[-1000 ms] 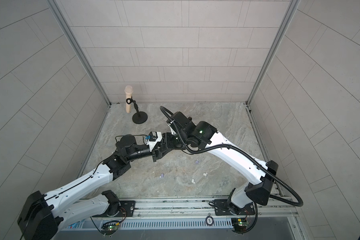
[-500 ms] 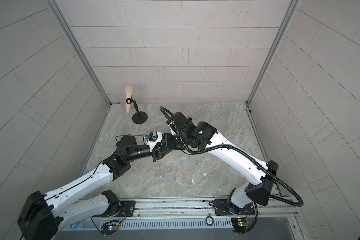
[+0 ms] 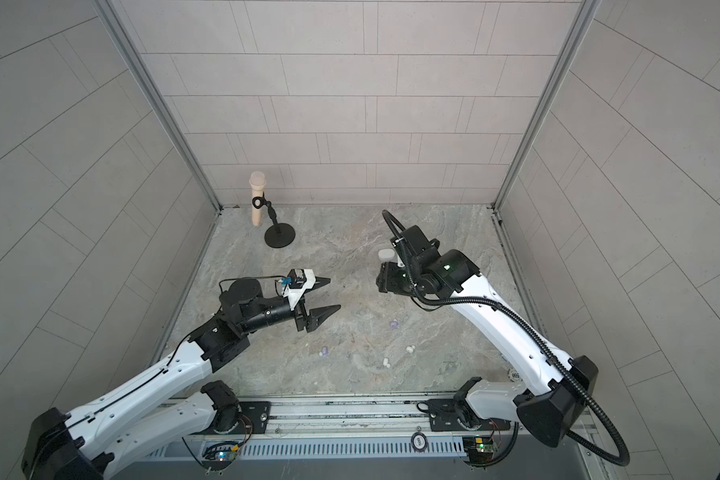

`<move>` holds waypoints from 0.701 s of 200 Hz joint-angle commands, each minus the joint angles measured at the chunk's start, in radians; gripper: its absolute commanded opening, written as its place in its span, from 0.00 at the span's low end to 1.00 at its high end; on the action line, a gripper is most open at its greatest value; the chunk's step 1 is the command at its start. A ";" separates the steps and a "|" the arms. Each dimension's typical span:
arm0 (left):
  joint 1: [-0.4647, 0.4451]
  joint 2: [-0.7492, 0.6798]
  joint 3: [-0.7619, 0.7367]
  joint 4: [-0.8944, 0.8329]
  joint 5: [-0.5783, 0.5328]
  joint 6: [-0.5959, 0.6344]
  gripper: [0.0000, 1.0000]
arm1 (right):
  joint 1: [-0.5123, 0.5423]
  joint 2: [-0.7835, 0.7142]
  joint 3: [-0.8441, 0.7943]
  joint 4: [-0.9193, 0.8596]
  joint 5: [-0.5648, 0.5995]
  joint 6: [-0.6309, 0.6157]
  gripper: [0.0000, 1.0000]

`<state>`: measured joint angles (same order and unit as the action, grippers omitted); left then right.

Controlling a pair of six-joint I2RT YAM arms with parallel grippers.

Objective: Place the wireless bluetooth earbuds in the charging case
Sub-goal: 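Grasp the closed case with the right gripper while the left gripper opens, then carry the light-blue case away and set it on the table, open right gripper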

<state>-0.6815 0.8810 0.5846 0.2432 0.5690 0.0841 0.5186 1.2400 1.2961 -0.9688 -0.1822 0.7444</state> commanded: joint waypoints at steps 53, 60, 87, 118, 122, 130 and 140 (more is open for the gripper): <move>-0.004 -0.014 -0.019 -0.016 -0.036 -0.010 0.80 | -0.440 -0.004 -0.276 0.055 0.067 -0.245 0.39; -0.004 -0.010 -0.020 -0.013 -0.037 -0.013 0.81 | -0.475 0.018 -0.287 0.064 0.070 -0.251 0.39; -0.004 0.002 -0.026 0.008 -0.032 -0.025 0.81 | -0.613 0.115 -0.345 0.126 0.038 -0.238 0.39; -0.003 -0.006 -0.028 0.008 -0.033 -0.022 0.81 | -0.707 0.178 -0.404 0.237 0.045 -0.234 0.39; -0.002 -0.008 -0.029 0.005 -0.035 -0.022 0.82 | -0.716 0.185 -0.409 0.248 0.043 -0.235 0.39; -0.003 -0.013 -0.031 0.003 -0.038 -0.023 0.82 | -0.733 0.201 -0.417 0.265 0.049 -0.236 0.39; -0.003 -0.019 -0.033 0.002 -0.040 -0.023 0.82 | -0.759 0.227 -0.432 0.287 0.050 -0.240 0.39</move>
<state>-0.6815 0.8837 0.5655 0.2272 0.5331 0.0673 -0.1967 1.4357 0.8810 -0.7620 -0.1490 0.5228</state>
